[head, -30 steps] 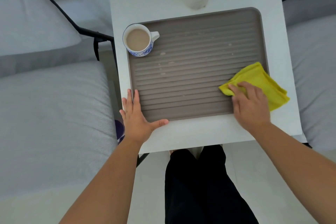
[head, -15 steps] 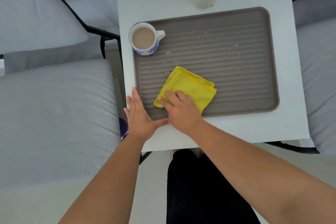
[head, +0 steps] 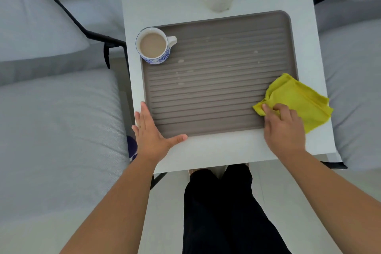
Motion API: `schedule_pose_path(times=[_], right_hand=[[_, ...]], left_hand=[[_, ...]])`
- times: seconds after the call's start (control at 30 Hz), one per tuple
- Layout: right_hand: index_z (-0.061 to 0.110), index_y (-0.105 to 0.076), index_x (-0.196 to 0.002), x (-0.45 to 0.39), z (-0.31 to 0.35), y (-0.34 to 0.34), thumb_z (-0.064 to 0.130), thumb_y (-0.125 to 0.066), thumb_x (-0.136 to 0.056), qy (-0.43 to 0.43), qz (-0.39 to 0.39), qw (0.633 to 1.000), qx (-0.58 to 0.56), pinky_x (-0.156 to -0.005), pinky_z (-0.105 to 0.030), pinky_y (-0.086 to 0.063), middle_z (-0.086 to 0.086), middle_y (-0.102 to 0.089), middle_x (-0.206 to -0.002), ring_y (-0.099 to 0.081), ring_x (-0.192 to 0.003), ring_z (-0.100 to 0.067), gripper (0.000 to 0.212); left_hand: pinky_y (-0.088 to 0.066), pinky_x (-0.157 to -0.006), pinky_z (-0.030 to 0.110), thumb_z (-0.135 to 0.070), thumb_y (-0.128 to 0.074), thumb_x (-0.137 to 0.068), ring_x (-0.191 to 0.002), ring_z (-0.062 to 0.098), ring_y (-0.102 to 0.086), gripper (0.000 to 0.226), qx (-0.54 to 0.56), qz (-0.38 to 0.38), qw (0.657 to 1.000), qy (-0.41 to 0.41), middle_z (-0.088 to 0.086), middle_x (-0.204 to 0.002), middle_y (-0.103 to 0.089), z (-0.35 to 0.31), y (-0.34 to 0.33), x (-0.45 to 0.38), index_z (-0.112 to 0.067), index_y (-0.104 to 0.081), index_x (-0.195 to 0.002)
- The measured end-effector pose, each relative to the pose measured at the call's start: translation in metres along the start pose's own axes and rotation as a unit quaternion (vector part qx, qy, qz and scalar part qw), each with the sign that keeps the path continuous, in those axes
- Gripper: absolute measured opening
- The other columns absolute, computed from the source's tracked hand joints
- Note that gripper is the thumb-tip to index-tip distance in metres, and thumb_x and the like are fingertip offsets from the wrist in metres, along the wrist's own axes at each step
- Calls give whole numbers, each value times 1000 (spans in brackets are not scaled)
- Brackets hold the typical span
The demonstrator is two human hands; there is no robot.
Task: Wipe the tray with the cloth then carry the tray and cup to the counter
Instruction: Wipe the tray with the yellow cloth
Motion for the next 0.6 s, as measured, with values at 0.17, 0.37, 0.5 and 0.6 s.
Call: schedule_pose_path(times=[0.17, 0.37, 0.5, 0.6], right_hand=[[16, -70, -106, 4, 60, -10, 16, -53, -79, 37, 3, 998, -44, -63, -39, -42, -16, -64, -106, -55, -77, -36, 32], [20, -70, -107, -7, 176, -24, 18, -71, -65, 118, 91, 978, -143, -60, -36, -40, -10, -61, -96, -54, -75, -31, 42], [20, -72, -106, -15, 216, -28, 18, -66, -73, 120, 138, 959, -215, -62, -38, -43, -8, -57, -95, -52, -77, -31, 34], [20, -72, -105, -22, 203, -27, 18, -64, -74, 166, 134, 950, -228, -58, -37, -44, -8, -57, -90, -52, -73, -31, 32]], left_hand=[[14, -116, 42, -74, -76, -46, -147, 15, 20, 151, -7, -2, 1000, 2, -11, -161, 15, -1, -1, -1, -25, 21, -150], [13, -116, 42, -70, -80, -47, -148, 16, 18, 151, -7, -10, 1000, -1, -11, -162, 13, 0, -2, -1, -22, 18, -152], [8, -119, 49, -50, -86, -56, -149, 18, 15, 143, 2, -18, 1000, -13, -9, -162, 9, 2, -3, -1, -20, 15, -152], [10, -118, 44, -60, -84, -52, -148, 16, 16, 147, -7, -15, 1000, -4, -11, -162, 10, 1, -2, 0, -22, 16, -153]])
Point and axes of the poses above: each hand's wrist, its own x-axis away from the middle knuckle, its own y-axis out of the back of the hand, z = x × y, the point moved 4 cm from there along -x, towards the middle knuckle
